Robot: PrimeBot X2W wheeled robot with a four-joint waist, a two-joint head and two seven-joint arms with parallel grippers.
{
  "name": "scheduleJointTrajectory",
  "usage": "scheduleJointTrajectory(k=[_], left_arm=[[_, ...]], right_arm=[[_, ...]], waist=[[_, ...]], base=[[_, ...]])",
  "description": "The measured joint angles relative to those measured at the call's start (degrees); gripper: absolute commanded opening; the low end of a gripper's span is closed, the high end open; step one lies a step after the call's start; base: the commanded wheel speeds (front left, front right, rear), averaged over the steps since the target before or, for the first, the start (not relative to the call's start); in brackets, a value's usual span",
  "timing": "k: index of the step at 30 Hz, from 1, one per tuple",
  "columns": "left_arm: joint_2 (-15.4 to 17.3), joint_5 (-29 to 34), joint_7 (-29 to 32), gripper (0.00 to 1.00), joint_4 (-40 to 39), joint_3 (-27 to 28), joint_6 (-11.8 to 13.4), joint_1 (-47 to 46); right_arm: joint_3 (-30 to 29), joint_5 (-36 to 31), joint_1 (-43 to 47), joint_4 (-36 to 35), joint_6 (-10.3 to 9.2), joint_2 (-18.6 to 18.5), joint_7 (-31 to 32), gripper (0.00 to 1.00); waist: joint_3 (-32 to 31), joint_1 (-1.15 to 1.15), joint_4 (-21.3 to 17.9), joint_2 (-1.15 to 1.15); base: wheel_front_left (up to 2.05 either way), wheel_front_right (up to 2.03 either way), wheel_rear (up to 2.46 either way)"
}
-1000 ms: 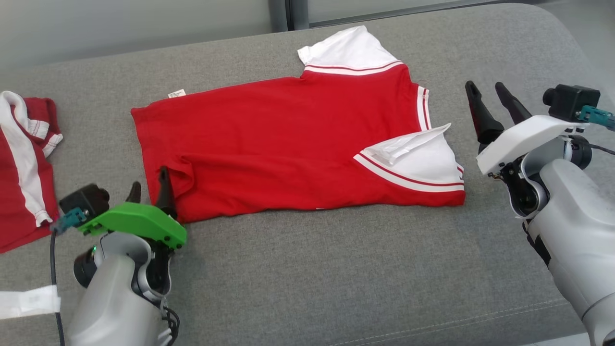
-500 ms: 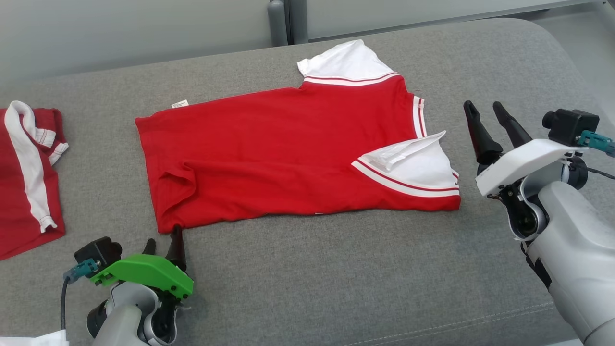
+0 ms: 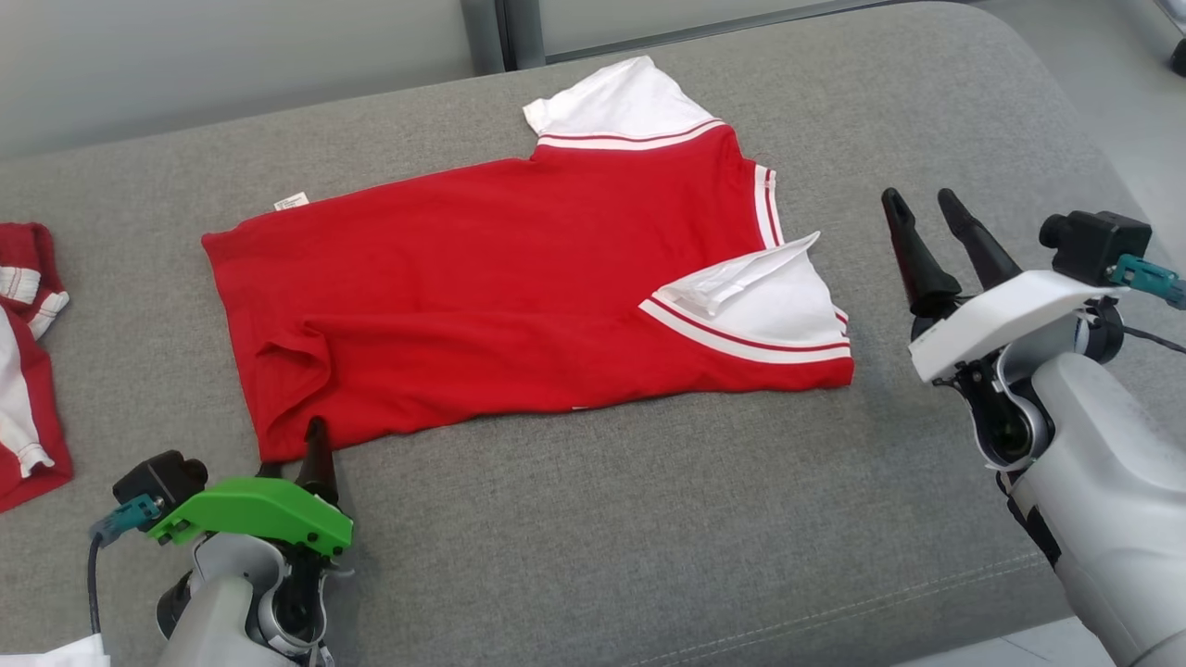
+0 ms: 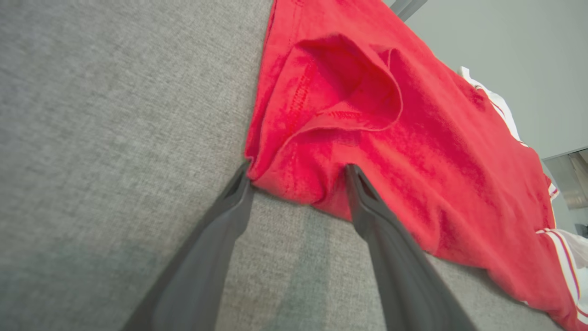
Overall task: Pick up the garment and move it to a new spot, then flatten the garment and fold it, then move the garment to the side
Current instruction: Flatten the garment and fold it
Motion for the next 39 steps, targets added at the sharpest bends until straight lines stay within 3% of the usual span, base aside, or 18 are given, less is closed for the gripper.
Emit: scheduleJointTrajectory(k=[2,3,10,16,27,28,29,30,31,32,33,34,35,36,39], left_arm=[[0.0,0.0,-0.5,0.20,-0.1,0.1,0.0,-0.6],[-0.1,0.0,-0.8,0.00,-0.1,0.1,0.0,-0.8],[-0.4,0.2,-3.3,0.00,-1.7,-0.2,0.2,-1.3],[-0.5,2.4,-4.7,0.00,-3.8,-1.4,0.0,-1.8],[-0.5,2.7,-5.1,0.00,-6.2,-3.3,-0.6,-1.8],[-0.5,2.7,-5.2,0.00,-6.4,-3.3,-0.6,-1.8],[-0.5,2.7,-5.3,0.00,-6.6,-3.3,-0.6,-1.8],[-0.6,2.7,-5.5,0.00,-6.8,-3.3,-0.6,-1.8],[-0.6,2.7,-5.5,0.00,-6.9,-3.4,-0.6,-1.8],[-0.6,2.8,-5.5,0.00,-7.0,-3.5,-0.6,-1.8],[-0.6,2.8,-5.5,0.00,-7.0,-3.7,-0.6,-1.8],[-0.6,2.8,-5.5,0.00,-7.1,-3.8,-0.6,-1.8],[-0.6,2.8,-5.5,0.00,-7.1,-3.9,-0.6,-1.8],[-0.6,2.8,-5.5,0.00,-7.2,-4.0,-0.6,-1.8],[-0.6,2.8,-5.5,0.00,-7.3,-4.2,-0.5,-1.8]], right_arm=[[-0.5,0.0,1.1,0.0,0.00,-0.5,0.0,1.00],[-0.6,0.0,1.9,0.0,0.00,-0.6,0.0,1.00],[0.2,2.4,9.6,3.9,0.00,1.0,0.0,1.00],[1.7,3.8,10.0,4.7,0.00,3.0,0.0,1.00],[1.5,6.2,9.8,8.9,0.00,3.2,1.9,1.00],[1.7,6.3,9.5,9.2,0.00,3.3,2.1,0.94],[1.9,6.3,9.1,9.5,0.00,3.4,2.5,0.77],[2.1,6.4,8.6,9.8,0.00,3.6,2.8,0.49],[2.3,6.6,8.2,10.0,0.00,3.8,2.9,0.40],[2.6,6.7,7.8,10.2,0.00,4.0,3.4,0.31],[2.8,6.7,7.5,10.3,0.00,4.2,3.8,0.31],[3.0,6.7,7.3,10.4,0.00,4.3,3.9,0.24],[3.2,6.7,7.2,10.5,0.00,4.4,3.9,0.15],[3.3,6.7,7.1,10.5,0.00,4.4,3.9,0.00],[3.5,6.7,6.5,10.4,0.00,4.3,3.7,0.00]], waist=[[0.3,0.00,-0.3,0.00],[0.4,0.00,-0.3,0.00],[0.6,0.00,0.7,0.00],[1.3,0.00,1.7,0.00],[2.0,0.00,3.6,0.00],[2.1,0.00,3.7,0.00],[2.2,0.00,3.8,0.00],[2.3,0.00,3.9,0.00],[2.3,0.00,4.0,0.00],[2.4,0.00,4.1,0.00],[2.4,0.00,4.1,0.00],[2.5,0.00,4.2,0.00],[2.5,0.00,4.3,0.00],[2.6,0.00,4.4,0.00],[2.6,0.00,4.6,0.00]], base=[[0.00,0.00,0.00],[0.00,0.00,0.00],[0.00,0.00,0.00],[0.00,0.00,0.00],[0.00,0.00,0.00],[0.00,0.00,0.00],[0.00,0.00,0.00],[0.00,0.00,0.00],[0.00,0.00,0.00],[0.00,0.00,0.00],[0.00,0.00,0.00],[0.00,0.00,0.00],[0.00,0.00,0.00],[0.00,0.00,0.00],[0.00,0.00,0.00]])
